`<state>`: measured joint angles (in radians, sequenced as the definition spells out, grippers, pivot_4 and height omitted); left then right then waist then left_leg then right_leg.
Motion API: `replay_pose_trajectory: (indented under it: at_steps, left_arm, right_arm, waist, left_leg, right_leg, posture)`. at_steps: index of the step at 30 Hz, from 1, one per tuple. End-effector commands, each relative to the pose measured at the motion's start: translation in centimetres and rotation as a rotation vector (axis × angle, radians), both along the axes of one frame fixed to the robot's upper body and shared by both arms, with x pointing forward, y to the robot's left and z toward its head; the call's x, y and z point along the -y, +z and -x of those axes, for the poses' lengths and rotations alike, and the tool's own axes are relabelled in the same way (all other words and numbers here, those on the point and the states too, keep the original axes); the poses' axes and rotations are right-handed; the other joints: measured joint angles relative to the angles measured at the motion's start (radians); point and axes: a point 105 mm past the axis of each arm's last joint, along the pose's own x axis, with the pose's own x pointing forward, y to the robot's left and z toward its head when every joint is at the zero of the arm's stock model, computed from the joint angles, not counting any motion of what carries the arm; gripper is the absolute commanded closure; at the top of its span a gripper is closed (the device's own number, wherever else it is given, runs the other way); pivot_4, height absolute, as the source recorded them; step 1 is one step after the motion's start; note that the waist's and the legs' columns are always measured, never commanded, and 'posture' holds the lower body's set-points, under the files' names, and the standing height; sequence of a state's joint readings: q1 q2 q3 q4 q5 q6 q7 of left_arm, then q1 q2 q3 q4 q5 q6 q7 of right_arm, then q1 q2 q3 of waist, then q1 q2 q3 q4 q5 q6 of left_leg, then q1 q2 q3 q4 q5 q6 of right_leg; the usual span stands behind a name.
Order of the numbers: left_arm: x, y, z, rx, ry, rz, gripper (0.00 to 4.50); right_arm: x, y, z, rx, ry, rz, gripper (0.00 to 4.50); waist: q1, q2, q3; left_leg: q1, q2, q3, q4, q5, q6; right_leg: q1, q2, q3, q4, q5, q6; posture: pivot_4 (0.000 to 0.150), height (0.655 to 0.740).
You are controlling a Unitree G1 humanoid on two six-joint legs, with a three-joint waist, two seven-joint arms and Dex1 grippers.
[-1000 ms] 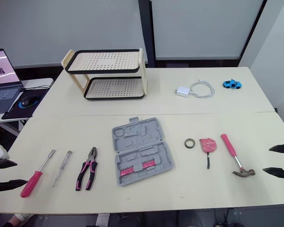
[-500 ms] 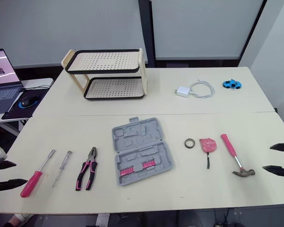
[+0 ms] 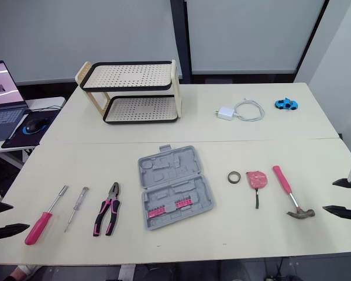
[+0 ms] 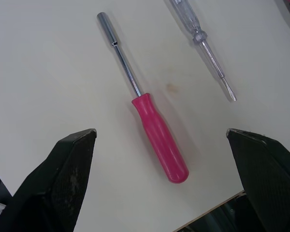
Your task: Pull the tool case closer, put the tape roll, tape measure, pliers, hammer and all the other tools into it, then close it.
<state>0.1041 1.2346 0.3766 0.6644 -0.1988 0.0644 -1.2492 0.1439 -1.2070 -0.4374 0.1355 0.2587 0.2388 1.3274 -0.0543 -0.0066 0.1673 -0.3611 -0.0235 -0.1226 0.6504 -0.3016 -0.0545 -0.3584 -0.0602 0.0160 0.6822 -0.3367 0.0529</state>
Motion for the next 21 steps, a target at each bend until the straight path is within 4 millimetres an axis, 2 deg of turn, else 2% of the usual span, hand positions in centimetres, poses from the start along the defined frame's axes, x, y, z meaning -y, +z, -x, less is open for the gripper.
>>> replay_pose_trajectory:
  at_steps: [1, 3, 6, 8, 12, 16, 17, 21]
  left_arm:
    - [1.9, 1.1, -1.5, 0.123, 0.003, 0.092, 0.01]
    - [4.3, 0.9, -2.0, 0.161, -0.011, 0.182, 0.39]
    - [7.7, 0.8, -2.1, 0.197, -0.027, 0.293, 1.20]
    - [9.6, 0.8, -2.3, 0.231, -0.012, 0.349, 1.87]
    - [14.2, -0.6, -2.3, 0.238, -0.045, 0.410, 3.14]
    - [16.4, -1.3, -4.3, 0.314, -0.021, 0.396, 4.37]
    - [17.0, -1.5, -4.8, 0.321, -0.020, 0.399, 4.50]
    - [18.8, -2.3, -6.3, 0.337, -0.008, 0.413, 4.50]
  right_arm:
    - [-2.1, 1.2, -0.8, 0.065, 0.048, -0.048, 0.00]
    - [-3.7, 1.4, -1.0, 0.085, 0.087, -0.081, 0.00]
    - [-5.7, 1.6, -1.1, 0.105, 0.129, -0.116, 0.64]
    - [-6.8, 1.7, -1.2, 0.110, 0.147, -0.141, 1.36]
    - [-9.8, 1.2, -1.9, 0.125, 0.224, -0.157, 2.81]
    - [-12.9, -0.2, -3.3, 0.141, 0.270, -0.152, 4.20]
    - [-13.6, -0.5, -3.6, 0.142, 0.281, -0.150, 4.48]
    - [-16.5, -1.4, -5.0, 0.176, 0.268, -0.147, 4.48]
  waist:
    - [0.000, 0.000, 0.000]
    - [0.002, 0.000, 0.000]
    - [0.005, -0.001, -0.001]
    - [0.007, -0.001, 0.000]
    - [0.010, -0.001, -0.001]
    - [0.022, -0.001, -0.001]
    - [0.024, -0.001, -0.001]
    - [0.028, -0.001, -0.001]
  left_leg:
    - [0.000, 0.000, 0.000, 0.000, 0.000, 0.000]
    - [0.000, 0.000, 0.000, 0.000, 0.000, 0.000]
    - [-0.001, 0.001, -0.001, 0.001, 0.000, 0.000]
    - [-0.001, 0.001, -0.003, 0.002, 0.000, 0.000]
    - [-0.001, 0.001, -0.006, 0.004, 0.000, 0.000]
    - [-0.001, 0.001, -0.010, 0.009, 0.000, 0.000]
    - [-0.001, 0.001, -0.010, 0.010, 0.000, 0.000]
    - [-0.002, -0.001, -0.011, 0.011, 0.000, 0.000]
  right_leg:
    - [0.000, 0.000, 0.000, 0.000, 0.000, 0.000]
    - [0.000, 0.000, 0.000, 0.000, 0.000, 0.000]
    - [0.000, 0.000, 0.000, 0.000, 0.000, 0.000]
    - [0.001, 0.000, 0.001, 0.000, 0.000, 0.000]
    - [0.002, 0.000, 0.001, 0.000, 0.001, -0.001]
    - [0.004, 0.000, 0.001, 0.000, 0.002, -0.001]
    - [0.005, 0.001, 0.001, 0.000, 0.002, -0.002]
    - [0.005, 0.001, 0.000, -0.001, 0.003, -0.001]
  posture:
    - [0.150, 0.7400]
    - [0.150, 0.7400]
    - [0.150, 0.7400]
    - [0.150, 0.7400]
    - [0.150, 0.7400]
    - [0.150, 0.7400]
    - [0.150, 0.7400]
    - [0.150, 0.7400]
